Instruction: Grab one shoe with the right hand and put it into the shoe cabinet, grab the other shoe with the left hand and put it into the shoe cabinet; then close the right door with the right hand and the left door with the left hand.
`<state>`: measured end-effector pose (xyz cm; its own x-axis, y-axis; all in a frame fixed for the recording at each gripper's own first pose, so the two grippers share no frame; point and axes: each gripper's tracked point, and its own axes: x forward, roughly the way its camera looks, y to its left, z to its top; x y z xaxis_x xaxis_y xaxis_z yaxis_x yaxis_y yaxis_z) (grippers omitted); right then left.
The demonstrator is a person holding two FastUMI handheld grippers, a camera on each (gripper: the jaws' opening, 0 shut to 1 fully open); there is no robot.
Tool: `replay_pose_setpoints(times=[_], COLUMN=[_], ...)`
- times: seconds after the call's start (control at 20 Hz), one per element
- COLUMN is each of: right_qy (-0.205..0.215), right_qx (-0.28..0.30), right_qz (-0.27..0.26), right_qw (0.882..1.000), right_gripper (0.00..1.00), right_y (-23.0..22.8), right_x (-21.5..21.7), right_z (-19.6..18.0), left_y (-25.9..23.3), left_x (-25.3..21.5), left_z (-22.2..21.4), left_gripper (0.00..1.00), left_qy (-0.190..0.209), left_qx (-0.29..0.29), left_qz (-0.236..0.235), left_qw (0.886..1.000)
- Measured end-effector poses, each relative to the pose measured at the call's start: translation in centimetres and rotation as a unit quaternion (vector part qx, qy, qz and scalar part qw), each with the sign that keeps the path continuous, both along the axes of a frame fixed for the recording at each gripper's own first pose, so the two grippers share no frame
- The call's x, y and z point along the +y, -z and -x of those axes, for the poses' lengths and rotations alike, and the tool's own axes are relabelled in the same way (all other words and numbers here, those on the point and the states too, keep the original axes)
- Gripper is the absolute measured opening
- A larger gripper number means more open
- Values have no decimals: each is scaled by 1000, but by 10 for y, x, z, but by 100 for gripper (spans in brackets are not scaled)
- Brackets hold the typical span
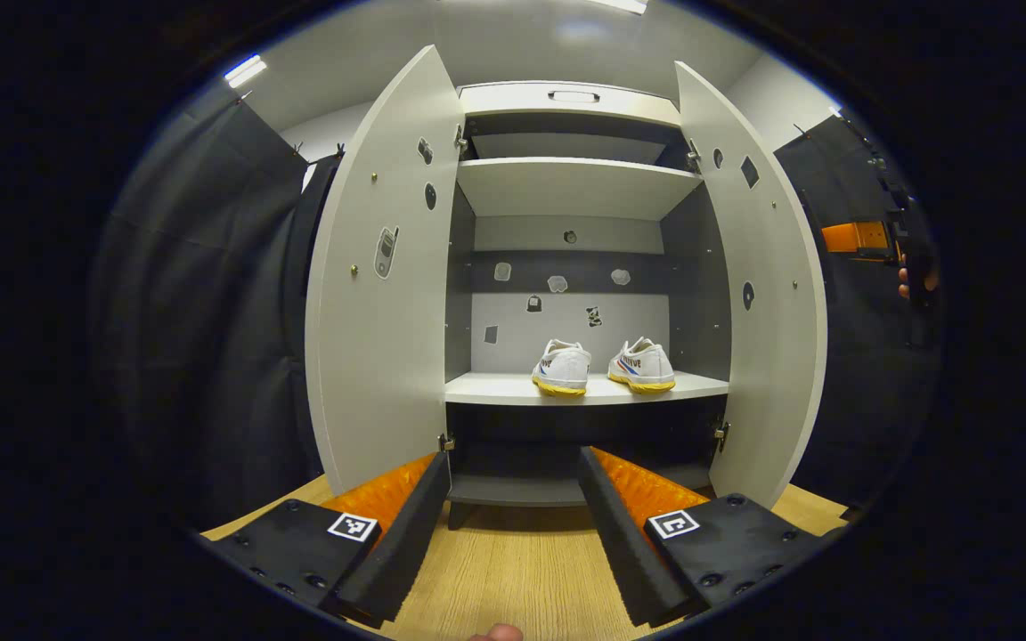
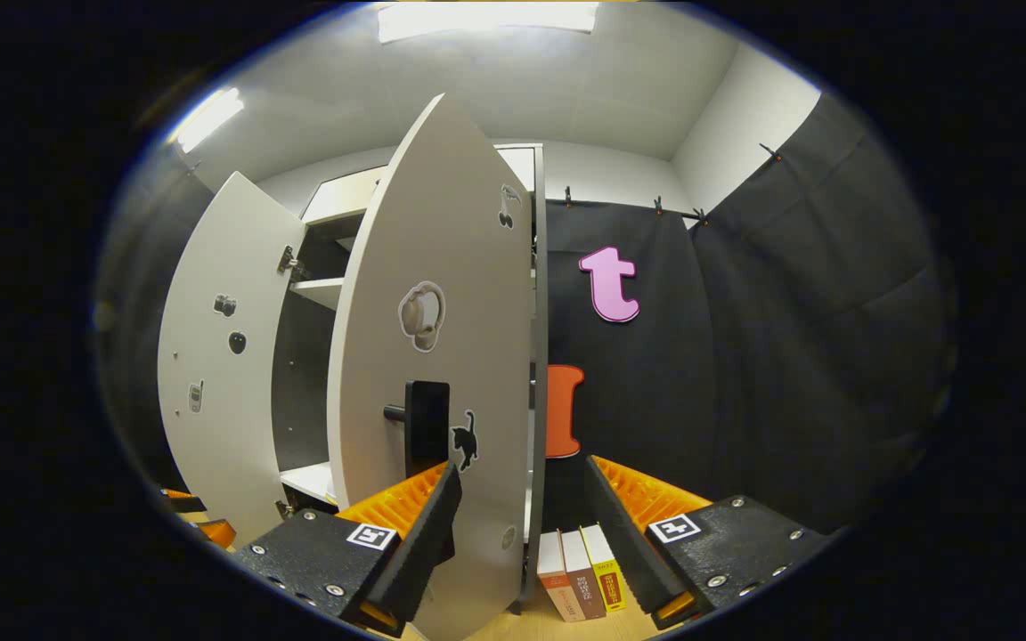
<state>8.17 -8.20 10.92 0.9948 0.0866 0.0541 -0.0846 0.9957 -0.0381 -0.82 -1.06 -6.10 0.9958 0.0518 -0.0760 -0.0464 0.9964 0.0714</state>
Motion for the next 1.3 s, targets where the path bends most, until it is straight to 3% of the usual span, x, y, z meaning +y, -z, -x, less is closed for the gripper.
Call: replay_pose_setpoints(times=[0.3,0.35,0.4,0.65,0.85,0.9,0.95,1.0,1.05,1.3], right_qy=[-27,-33,-38,-81,-57,-51,-49,-48,-46,-38], right_qx=[0,1,3,16,15,15,17,20,24,32], right_qz=[-6,-10,-14,-31,-7,-11,-17,-22,-25,-23], right_qw=[1000,999,999,996,998,999,998,998,998,998], right_gripper=[88,95,88,90,88,94,87,93,87,87], right_y=[3,5,6,24,34,31,29,29,30,33], right_x=[33,39,46,101,115,115,115,116,117,125], right_z=[-9,-10,-15,-62,-98,-101,-105,-107,-110,-124], left_y=[6,6,6,13,21,23,23,22,22,18], left_x=[12,17,21,41,60,65,68,70,72,71], left_z=[-1,-1,0,0,1,2,1,2,0,-6], left_gripper=[95,95,95,95,95,95,95,95,95,94], left_qy=[-11,-13,-16,-35,-56,-61,-65,-68,-70,-69], left_qx=[6,7,7,15,26,28,28,27,26,18], left_qz=[1,2,3,13,27,30,30,29,26,19], left_qw=[1000,1000,1000,999,998,997,997,997,997,997])
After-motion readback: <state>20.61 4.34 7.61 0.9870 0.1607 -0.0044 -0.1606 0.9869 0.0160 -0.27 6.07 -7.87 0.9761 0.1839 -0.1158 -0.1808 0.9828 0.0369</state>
